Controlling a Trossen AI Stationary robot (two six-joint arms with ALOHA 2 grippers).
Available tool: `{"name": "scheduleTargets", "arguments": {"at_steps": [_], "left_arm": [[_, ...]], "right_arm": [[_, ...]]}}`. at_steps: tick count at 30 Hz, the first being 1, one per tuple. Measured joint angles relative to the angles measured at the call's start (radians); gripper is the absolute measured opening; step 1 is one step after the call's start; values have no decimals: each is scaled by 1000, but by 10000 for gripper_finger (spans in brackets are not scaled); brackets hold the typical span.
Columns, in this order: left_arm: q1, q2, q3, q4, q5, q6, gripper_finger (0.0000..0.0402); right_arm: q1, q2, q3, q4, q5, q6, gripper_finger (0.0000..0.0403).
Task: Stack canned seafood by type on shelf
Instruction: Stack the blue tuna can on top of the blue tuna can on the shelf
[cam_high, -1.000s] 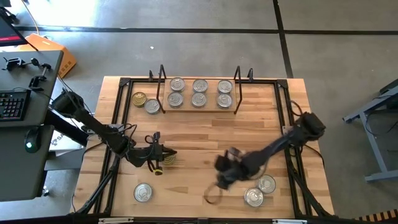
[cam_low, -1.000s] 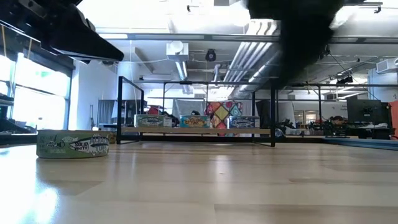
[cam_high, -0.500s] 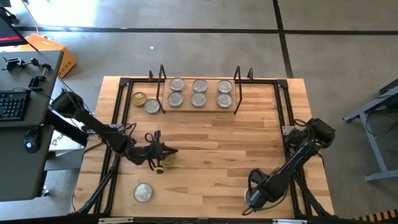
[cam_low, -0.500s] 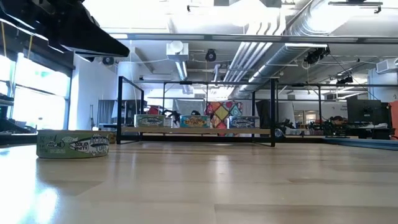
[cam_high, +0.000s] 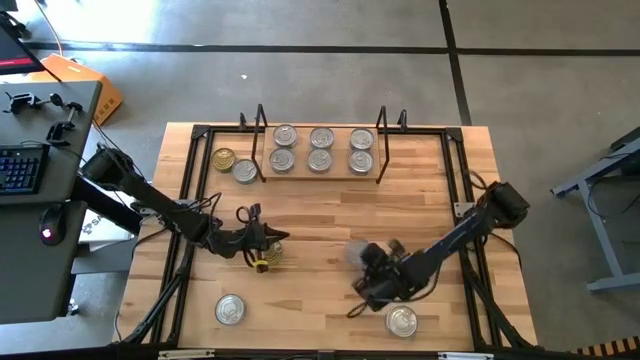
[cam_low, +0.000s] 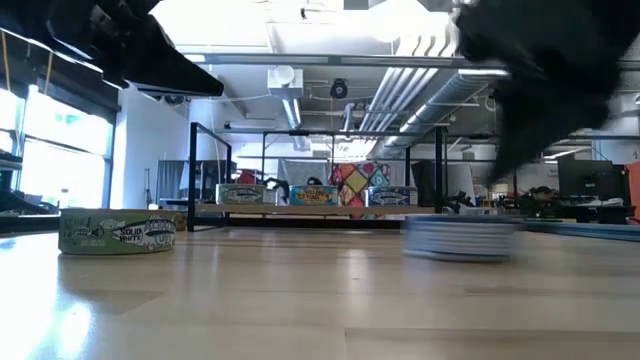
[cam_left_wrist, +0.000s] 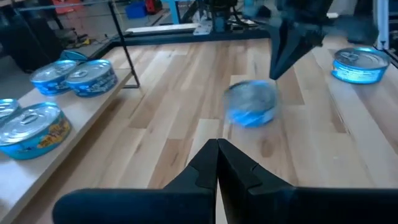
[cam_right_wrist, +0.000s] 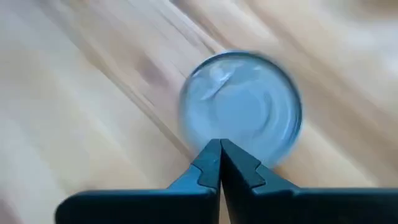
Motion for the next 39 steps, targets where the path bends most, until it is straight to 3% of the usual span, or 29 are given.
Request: {"name": "scheduleTargets", "arguments": {"at_steps": [3, 7, 11, 14, 20, 26, 31, 35, 39], "left_arm": [[5, 11, 0, -2, 28, 0, 0], [38, 52, 0, 45, 50, -12, 0], [163, 143, 56, 30, 189, -2, 0], [252, 229, 123, -76, 216, -11, 0], [359, 322, 255, -444, 196, -150, 0], [400, 404, 257, -368, 292, -56, 0], [392, 464, 257, -215, 429, 20, 0], [335, 442, 257, -210, 531, -43, 0], [244, 375, 257, -212, 489, -77, 0]], "right_arm": [[-30, 1, -2, 85, 75, -179, 0], [-72, 1, -13, 171, 202, -282, 0], [-124, 1, -40, 258, 207, -355, 0], [-161, 3, -89, 359, 170, -399, 0], [-236, 31, -245, 671, 160, -427, 0], [-314, 38, -331, 859, -64, -506, 0], [-345, 34, -337, 849, -81, -575, 0], [-350, -16, -335, 668, -53, -500, 0], [-317, -69, -336, 409, 46, -328, 0]]}}
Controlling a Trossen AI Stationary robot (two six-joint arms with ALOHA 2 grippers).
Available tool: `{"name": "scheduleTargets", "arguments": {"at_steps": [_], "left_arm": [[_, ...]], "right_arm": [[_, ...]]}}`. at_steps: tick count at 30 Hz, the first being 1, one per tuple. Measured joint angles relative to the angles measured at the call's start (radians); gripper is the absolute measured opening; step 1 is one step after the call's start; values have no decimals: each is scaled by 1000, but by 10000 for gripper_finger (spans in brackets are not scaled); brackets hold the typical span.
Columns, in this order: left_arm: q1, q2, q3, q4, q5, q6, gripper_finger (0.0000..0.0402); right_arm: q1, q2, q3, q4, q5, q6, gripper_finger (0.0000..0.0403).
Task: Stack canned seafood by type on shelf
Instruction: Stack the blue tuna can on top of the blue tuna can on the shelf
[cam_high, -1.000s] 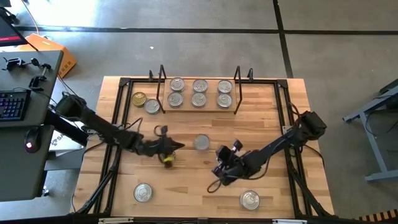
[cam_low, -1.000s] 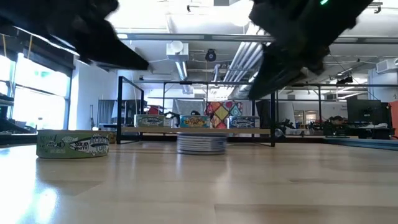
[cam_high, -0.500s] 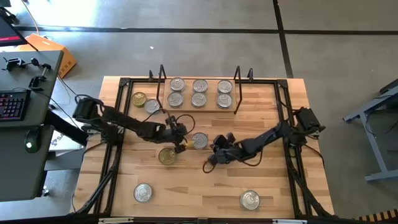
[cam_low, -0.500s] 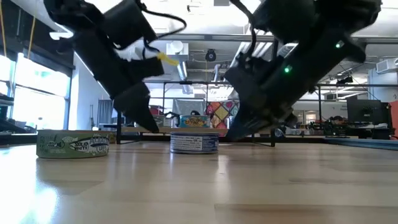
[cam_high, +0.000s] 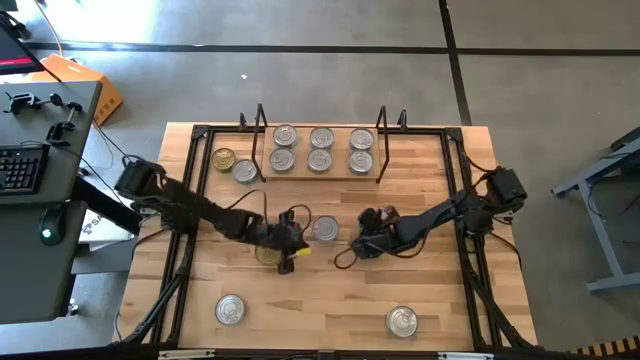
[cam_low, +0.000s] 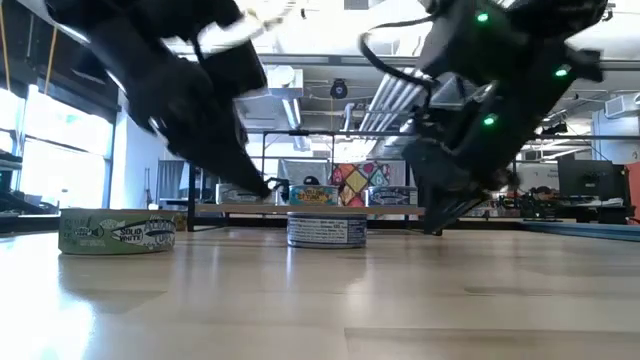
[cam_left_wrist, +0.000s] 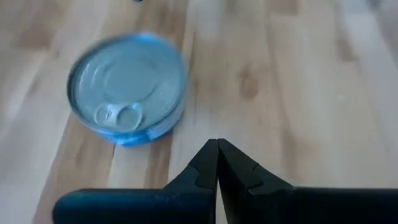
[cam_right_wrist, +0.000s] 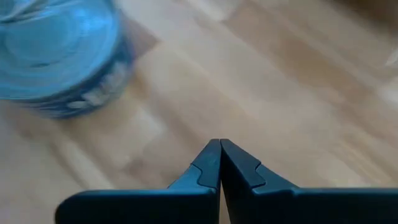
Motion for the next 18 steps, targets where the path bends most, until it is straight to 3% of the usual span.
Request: {"name": "scheduleTargets", "arguments": {"at_steps": [3, 7, 12, 18], "left_arm": [[-41, -37, 1, -16, -123, -2, 0], [15, -29, 0, -57, -180, -4, 0], [122, 44, 0, -2, -150, 47, 0], [184, 117, 0, 145, -16, 159, 0]], "right_arm": [[47, -16, 0, -31, 36, 39, 0], [87, 12, 0, 158, -22, -64, 0], [67, 90, 1, 435, -96, -252, 0], [-2, 124, 1, 428, -141, -231, 0]]}}
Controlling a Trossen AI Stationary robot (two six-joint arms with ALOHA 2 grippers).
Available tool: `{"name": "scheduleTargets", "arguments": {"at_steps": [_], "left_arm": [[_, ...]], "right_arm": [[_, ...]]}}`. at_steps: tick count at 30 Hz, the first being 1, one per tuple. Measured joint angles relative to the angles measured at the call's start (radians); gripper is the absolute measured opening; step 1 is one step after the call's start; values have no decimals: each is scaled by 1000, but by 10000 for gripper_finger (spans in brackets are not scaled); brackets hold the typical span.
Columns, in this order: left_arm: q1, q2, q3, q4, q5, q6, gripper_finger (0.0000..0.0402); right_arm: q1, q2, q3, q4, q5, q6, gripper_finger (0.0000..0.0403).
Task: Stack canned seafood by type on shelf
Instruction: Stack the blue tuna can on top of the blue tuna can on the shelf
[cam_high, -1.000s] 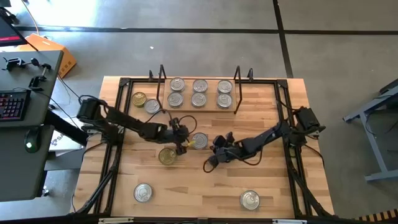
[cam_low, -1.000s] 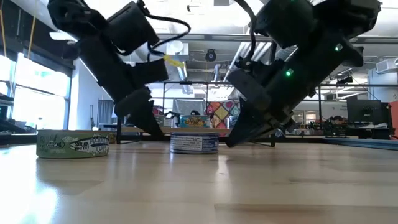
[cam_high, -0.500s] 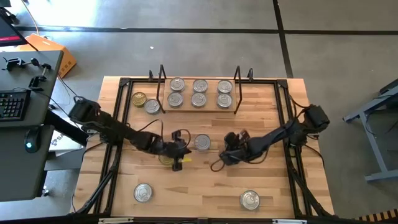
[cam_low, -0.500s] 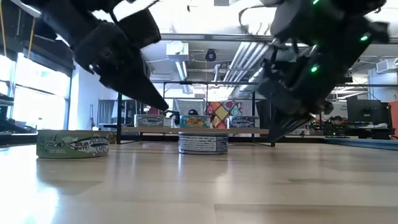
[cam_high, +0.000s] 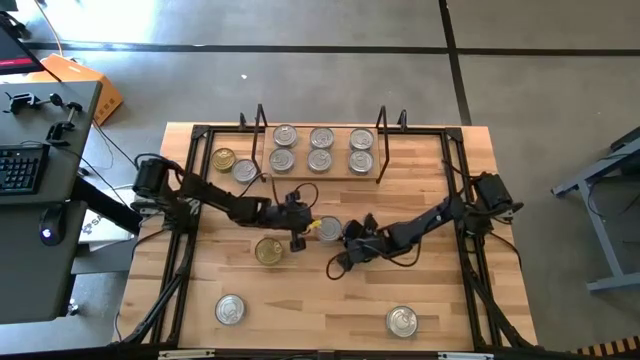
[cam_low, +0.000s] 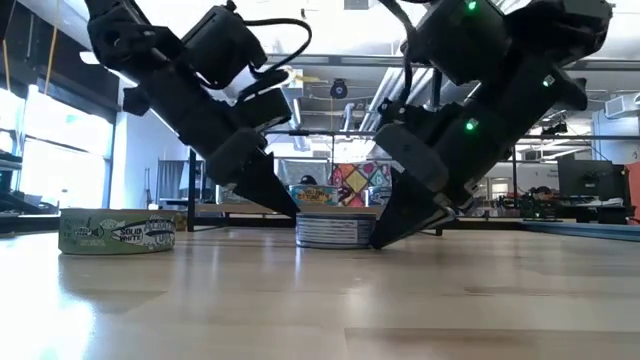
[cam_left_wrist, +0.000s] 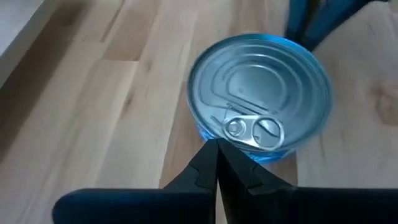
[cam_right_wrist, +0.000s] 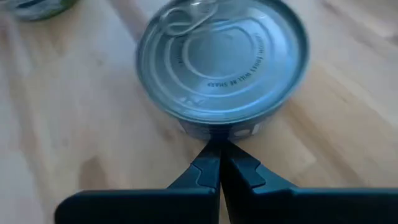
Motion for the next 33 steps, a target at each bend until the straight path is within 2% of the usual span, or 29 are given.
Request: {"name": "scheduleTargets", "arguments": {"at_steps": [5, 8, 12, 16, 21, 24, 28, 33], "left_arm": [[-40, -26, 1, -5, 84, -39, 0], [-92, -87, 5, -5, 93, -61, 0], [-151, -146, 4, -32, -1, -51, 0], [-170, -168, 5, -69, -104, -30, 0], [-138, -137, 4, -71, -117, -21, 0], [-103, -103, 4, -57, -136, -21, 0], [-50, -53, 4, -21, -145, -21, 0], [-25, -19, 4, -8, -130, -20, 0]], "right_arm": [[-12, 0, -1, -67, 145, 54, 0], [-7, -15, -1, -168, 241, 140, 0], [32, -31, -1, -272, 282, 210, 0], [93, -35, 0, -237, 307, 139, 0], [167, -35, 1, -88, 332, -22, 2], [178, -35, 1, 35, 331, -178, 19], [156, -33, 2, 160, 270, -455, 72], [110, -1, 2, 233, 199, -802, 143]]}}
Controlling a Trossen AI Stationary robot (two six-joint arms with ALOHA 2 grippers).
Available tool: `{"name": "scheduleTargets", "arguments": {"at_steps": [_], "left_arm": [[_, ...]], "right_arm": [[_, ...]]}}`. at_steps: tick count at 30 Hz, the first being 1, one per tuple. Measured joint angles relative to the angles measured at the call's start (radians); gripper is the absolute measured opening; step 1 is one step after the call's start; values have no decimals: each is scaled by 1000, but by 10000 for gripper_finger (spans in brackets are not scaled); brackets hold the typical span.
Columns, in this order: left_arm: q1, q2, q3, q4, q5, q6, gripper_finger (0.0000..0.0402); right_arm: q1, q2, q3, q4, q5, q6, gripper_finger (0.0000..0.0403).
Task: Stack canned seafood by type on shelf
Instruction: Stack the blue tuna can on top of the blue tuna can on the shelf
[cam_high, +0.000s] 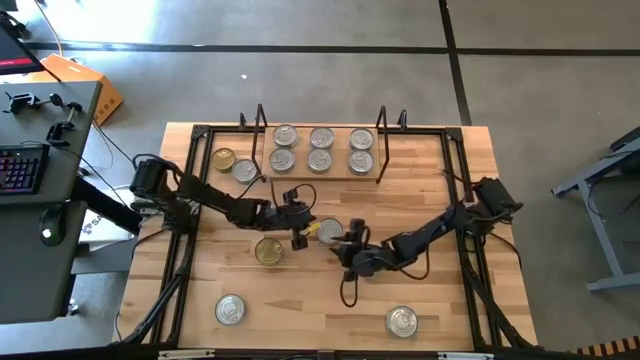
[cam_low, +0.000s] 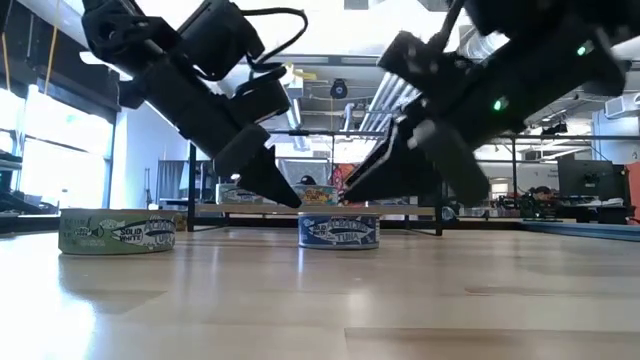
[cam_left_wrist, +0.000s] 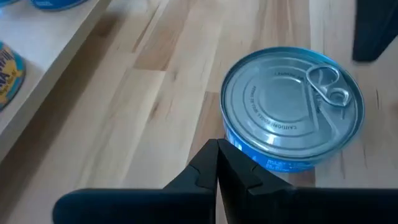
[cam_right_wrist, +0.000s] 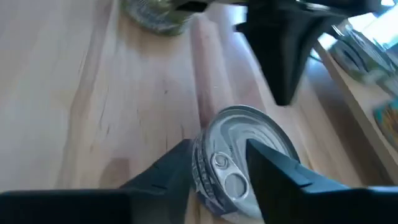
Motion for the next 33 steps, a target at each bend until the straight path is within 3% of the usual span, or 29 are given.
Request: {"name": "scheduleTargets", "arguments": {"at_steps": [3, 6, 9, 14, 20, 25, 33], "left_arm": [[-7, 1, 0, 0, 0, 17, 0], [-19, 1, 0, 5, 1, 40, 0], [-42, 1, 0, 14, 0, 89, 0], [-125, 1, 0, 95, -54, 239, 0], [-187, 1, 0, 155, -71, 413, 7], [-206, 1, 0, 145, 36, 581, 61], [-153, 1, 0, 143, 91, 635, 184]], "right_arm": [[-42, 14, 0, 11, -92, -83, 164], [-72, 26, 0, 8, -124, -89, 159], [-81, 26, 0, 8, -125, -88, 118], [-80, 26, 0, -8, -134, -53, 17], [-77, 25, 0, -16, -154, 53, 15], [-61, 24, 1, -3, -165, 111, 4], [-29, 24, 0, 41, -204, 149, 1]]}}
